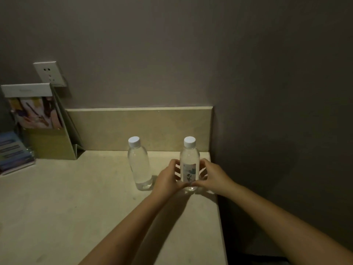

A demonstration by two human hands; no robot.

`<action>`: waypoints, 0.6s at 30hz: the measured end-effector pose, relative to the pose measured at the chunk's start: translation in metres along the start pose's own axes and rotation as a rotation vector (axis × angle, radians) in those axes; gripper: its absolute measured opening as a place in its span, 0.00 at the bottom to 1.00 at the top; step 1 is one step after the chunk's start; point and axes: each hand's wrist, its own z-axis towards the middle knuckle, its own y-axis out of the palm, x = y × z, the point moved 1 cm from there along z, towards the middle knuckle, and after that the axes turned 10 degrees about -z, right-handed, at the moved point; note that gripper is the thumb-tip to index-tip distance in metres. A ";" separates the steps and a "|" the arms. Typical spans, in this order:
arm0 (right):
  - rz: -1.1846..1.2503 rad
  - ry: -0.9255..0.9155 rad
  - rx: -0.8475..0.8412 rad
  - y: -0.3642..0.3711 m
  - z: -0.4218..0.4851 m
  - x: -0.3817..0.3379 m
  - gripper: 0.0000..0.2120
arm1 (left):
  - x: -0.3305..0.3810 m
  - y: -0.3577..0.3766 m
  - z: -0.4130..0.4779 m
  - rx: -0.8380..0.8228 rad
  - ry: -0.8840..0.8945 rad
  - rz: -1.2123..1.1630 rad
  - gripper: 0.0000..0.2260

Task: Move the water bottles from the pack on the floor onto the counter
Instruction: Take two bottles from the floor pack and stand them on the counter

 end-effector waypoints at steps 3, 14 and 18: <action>0.025 0.034 0.006 -0.002 0.006 0.002 0.28 | -0.002 0.001 0.013 -0.016 -0.014 -0.018 0.31; 0.086 0.058 -0.024 -0.015 0.028 0.009 0.31 | 0.001 0.010 0.038 0.025 -0.037 -0.057 0.28; 0.070 0.042 -0.035 -0.012 0.024 0.007 0.28 | 0.003 0.007 0.028 0.038 -0.044 -0.059 0.26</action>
